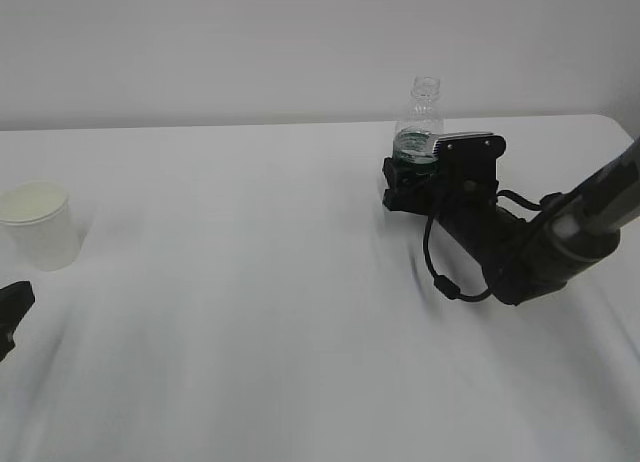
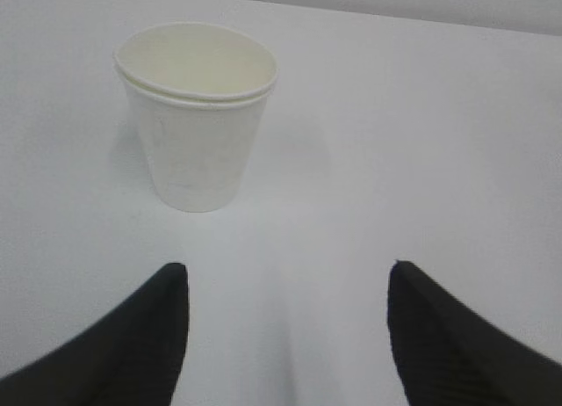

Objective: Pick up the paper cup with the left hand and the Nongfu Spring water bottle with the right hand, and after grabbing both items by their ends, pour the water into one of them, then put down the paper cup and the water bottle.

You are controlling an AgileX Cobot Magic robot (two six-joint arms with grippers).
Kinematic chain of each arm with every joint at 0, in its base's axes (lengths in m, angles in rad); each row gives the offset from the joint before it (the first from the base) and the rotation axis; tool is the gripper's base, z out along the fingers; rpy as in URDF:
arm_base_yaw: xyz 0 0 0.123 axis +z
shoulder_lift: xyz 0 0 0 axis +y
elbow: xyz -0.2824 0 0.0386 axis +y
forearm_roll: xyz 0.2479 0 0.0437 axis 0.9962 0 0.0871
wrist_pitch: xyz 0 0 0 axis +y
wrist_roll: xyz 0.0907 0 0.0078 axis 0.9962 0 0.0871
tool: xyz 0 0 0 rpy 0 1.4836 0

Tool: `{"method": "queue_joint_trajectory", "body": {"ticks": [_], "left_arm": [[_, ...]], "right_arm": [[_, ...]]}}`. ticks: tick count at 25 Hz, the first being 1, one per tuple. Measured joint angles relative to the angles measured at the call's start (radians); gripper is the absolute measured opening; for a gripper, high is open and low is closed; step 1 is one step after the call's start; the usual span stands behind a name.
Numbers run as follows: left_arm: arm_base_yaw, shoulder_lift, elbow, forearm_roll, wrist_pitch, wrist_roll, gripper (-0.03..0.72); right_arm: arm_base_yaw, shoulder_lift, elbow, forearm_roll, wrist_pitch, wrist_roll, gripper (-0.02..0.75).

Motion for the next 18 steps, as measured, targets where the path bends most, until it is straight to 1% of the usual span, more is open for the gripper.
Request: {"method": "queue_joint_trajectory", "body": {"ticks": [12,15,18], "left_arm": [[0.000,0.000,0.000,0.000,0.000,0.000,0.505],[0.000,0.000,0.000,0.000,0.000,0.000,0.505],[0.000,0.000,0.000,0.000,0.000,0.000,0.505]], "right_arm": [[0.000,0.004,-0.008,0.000,0.004,-0.001,0.588],[0.000,0.004,-0.008,0.000,0.004,-0.001,0.543],[0.000,0.004,-0.008,0.000,0.004,-0.001,0.481]]}}
